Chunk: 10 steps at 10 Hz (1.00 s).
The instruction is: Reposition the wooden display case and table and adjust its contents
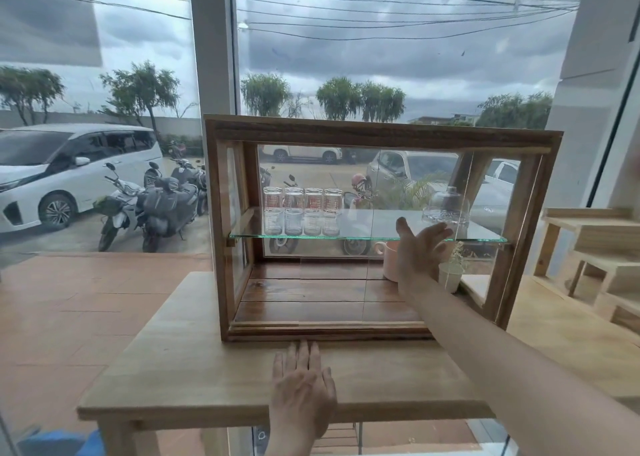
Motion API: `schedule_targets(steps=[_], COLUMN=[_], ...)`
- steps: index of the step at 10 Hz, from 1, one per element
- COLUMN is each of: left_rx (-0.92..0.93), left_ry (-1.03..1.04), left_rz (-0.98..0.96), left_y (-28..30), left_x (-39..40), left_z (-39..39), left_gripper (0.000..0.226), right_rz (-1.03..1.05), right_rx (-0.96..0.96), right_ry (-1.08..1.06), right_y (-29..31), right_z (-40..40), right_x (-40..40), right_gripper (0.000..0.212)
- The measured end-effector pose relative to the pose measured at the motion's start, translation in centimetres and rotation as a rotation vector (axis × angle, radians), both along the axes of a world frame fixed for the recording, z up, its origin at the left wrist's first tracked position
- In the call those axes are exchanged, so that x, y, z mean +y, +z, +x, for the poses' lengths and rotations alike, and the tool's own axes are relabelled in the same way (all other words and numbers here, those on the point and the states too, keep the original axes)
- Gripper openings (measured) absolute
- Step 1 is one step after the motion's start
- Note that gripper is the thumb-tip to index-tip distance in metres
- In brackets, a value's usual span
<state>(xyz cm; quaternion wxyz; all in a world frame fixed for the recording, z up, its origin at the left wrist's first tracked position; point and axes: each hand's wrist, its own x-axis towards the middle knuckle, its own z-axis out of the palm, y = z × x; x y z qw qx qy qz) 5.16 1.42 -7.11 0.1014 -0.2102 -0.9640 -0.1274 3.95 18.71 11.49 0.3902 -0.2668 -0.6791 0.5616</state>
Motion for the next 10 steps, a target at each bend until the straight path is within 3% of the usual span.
schedule_targets(steps=[5, 8, 10], left_rx=[0.003, -0.022, -0.027], left_ry=[0.016, 0.001, 0.004], left_rz=[0.018, 0.007, 0.01], left_y=[0.1, 0.2, 0.5], left_x=[-0.1, -0.2, -0.4], left_z=[0.2, 0.3, 0.6], left_gripper=[0.081, 0.077, 0.072], right_rz=[-0.025, -0.07, -0.087], right_rx=[0.071, 0.054, 0.066], right_ry=[0.204, 0.222, 0.394], right_y=[-0.5, 0.1, -0.1], right_z=[-2.5, -2.4, 0.2], right_x=[-10.2, -11.6, -8.8], right_gripper=[0.088, 0.09, 0.08])
